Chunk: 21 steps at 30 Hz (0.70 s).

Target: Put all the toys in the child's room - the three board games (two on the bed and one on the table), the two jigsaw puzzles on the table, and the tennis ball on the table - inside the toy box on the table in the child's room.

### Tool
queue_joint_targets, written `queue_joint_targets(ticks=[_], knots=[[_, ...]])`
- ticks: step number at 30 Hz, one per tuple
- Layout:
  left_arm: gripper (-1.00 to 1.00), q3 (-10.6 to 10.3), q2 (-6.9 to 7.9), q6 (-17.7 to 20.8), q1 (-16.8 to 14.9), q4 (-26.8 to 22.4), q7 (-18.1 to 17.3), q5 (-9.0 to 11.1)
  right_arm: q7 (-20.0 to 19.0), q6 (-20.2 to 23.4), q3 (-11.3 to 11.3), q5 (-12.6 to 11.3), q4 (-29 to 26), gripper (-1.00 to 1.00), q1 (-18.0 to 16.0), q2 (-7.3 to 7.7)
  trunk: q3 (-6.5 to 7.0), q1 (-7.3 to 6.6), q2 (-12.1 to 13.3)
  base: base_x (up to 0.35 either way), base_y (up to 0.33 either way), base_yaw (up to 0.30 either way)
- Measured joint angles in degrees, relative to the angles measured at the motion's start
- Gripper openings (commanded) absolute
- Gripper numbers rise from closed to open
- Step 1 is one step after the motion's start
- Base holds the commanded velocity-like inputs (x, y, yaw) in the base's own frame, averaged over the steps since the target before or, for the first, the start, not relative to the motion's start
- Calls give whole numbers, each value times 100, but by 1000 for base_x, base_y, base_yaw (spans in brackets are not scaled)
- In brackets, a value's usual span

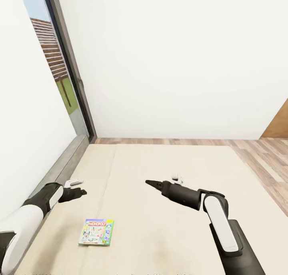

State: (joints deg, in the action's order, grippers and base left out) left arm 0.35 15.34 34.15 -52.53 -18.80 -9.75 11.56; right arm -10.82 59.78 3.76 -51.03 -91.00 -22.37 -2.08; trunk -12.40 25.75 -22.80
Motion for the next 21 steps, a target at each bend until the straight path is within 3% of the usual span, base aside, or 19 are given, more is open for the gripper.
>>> queue_joint_targets(ticks=[7, 21], knots=[[100, -6, -76, -35, 0, 5, -1, -8, -587, 2, -241, -40, -3, 100, -4, 22, -66, 0, 0, 0, 0, 0], [100, -12, -81, -117, 0, 5, -62, 0, -831, -2, -457, -39, -2, 100, 0, 103, -199, 0, 0, 0, 0, 0]])
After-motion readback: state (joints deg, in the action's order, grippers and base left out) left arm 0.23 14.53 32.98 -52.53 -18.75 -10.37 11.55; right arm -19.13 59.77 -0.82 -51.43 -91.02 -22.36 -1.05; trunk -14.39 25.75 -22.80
